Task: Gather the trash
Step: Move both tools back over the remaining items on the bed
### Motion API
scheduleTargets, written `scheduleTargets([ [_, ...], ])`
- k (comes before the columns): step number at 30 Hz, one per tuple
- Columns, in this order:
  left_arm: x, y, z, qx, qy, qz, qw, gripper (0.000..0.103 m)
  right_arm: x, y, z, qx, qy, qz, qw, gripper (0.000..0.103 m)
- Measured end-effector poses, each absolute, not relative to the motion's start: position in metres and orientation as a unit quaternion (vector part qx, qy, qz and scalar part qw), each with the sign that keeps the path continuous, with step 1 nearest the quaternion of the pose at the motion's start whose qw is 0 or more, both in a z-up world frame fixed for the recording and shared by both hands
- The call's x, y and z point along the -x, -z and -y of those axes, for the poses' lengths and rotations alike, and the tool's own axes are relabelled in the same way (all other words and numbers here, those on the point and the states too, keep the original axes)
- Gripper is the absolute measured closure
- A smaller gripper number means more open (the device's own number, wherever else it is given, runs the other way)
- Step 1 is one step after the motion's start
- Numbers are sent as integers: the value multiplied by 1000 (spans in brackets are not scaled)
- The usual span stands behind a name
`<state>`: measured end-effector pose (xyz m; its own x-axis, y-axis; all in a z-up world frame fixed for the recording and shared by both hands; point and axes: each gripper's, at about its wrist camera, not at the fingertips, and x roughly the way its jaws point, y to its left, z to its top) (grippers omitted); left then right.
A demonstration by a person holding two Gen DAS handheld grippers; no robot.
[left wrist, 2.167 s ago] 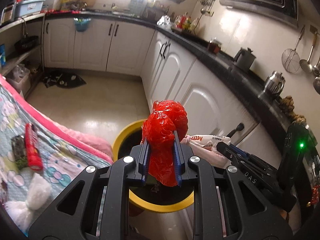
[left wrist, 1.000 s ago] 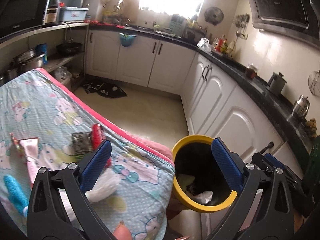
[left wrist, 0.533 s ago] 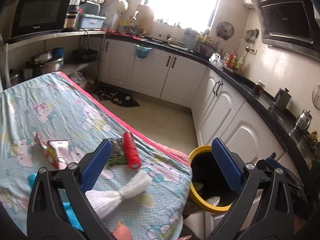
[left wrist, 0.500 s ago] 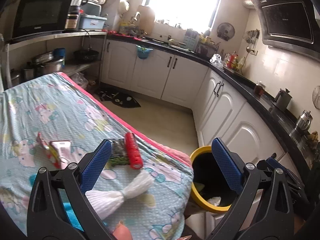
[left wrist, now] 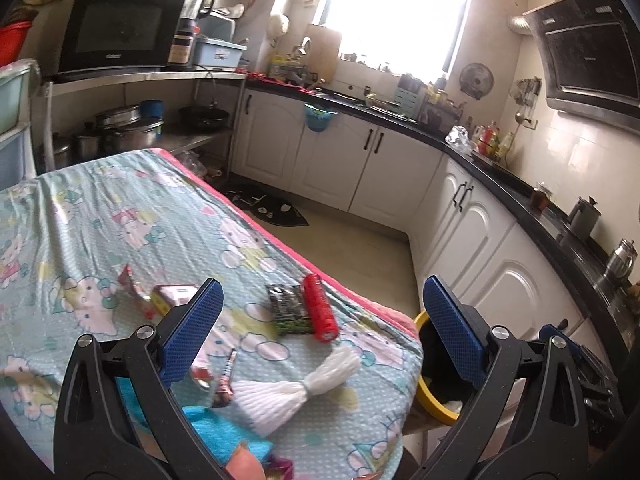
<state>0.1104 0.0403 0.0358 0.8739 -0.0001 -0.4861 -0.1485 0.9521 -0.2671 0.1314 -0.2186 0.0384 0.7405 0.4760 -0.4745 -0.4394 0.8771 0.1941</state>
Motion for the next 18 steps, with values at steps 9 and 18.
scheduleTargets([
  [9, -102, -31, -81, 167, -79, -254, 949, 11, -133, -28, 180, -19, -281, -288, 915, 16],
  [18, -98, -13, -121, 197, -114, -276, 934, 11, -149, -6, 146, 1, -303, -322, 897, 16],
])
